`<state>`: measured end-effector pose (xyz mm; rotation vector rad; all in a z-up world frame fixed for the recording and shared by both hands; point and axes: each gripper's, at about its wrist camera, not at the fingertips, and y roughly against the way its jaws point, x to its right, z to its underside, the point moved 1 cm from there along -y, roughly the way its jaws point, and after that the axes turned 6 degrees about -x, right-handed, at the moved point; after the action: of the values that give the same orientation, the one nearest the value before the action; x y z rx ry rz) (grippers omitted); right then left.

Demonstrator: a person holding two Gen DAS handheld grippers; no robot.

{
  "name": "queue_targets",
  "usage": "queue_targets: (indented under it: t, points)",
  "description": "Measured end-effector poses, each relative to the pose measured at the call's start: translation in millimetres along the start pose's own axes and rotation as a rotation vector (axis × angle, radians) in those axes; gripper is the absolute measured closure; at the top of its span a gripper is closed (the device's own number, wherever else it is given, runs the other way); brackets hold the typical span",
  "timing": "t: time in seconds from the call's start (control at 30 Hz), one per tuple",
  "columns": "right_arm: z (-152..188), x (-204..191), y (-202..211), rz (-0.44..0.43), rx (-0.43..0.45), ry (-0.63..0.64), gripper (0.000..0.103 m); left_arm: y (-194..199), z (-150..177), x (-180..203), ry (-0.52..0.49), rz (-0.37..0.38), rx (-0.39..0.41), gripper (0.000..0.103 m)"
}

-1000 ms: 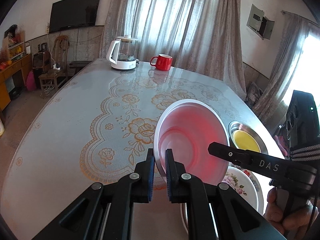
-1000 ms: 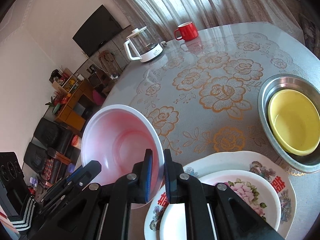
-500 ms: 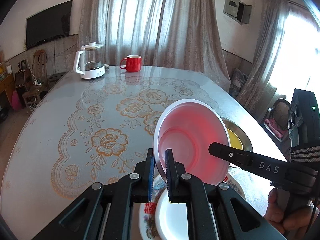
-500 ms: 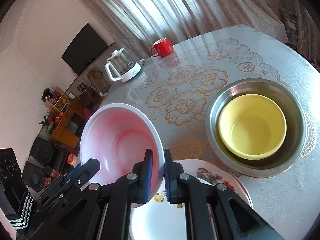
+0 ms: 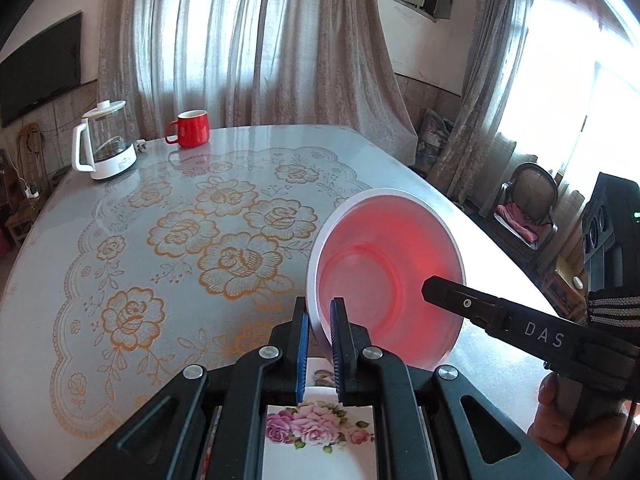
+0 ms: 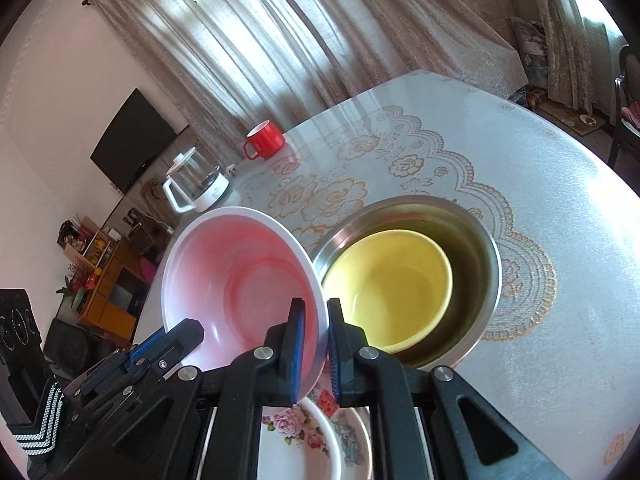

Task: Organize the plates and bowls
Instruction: 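Lower the red-and-pink bowl onto the yellow bowl and open both tools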

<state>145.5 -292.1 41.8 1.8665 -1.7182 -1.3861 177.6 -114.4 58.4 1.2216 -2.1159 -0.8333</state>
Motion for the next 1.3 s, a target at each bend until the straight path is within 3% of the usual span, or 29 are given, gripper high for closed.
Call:
queue_targets:
  t: [0.3,0.47,0.7,0.97,1.17,1.3]
  points:
    - [-21.3,29.3,7.6,0.059,0.024,-0.04,0.094,-32.8,-27.0,16.0,0.026,0.077,-0.079,0.093]
    - [-26.7,47.1,-8.1,0.084,-0.011,-0.089,0.094,-67.1,-27.8,15.6,0.059,0.089,-0.185,0.093]
    - [-22.6,72.3,-41.2,0.111,-0.072,-0.149,0.092,-99.1,-18.1,11.1,0.071,0.029,-0.262,0.093]
    - [-22.2,75.9,-36.1,0.146,-0.049,-0.129,0.089,-106.2,-20.5,20.3,0.03,-0.033,-0.249,0.093]
    - [-21.9,76.1,-31.9,0.2,-0.045,-0.103,0.087,-99.0,-19.9,16.6,0.046,-0.024,-0.227,0.084]
    - [-20.0,77.6,-27.0,0.216,-0.033,-0.094,0.086,-93.8,-19.9,15.7,0.036,-0.02,-0.213,0.083]
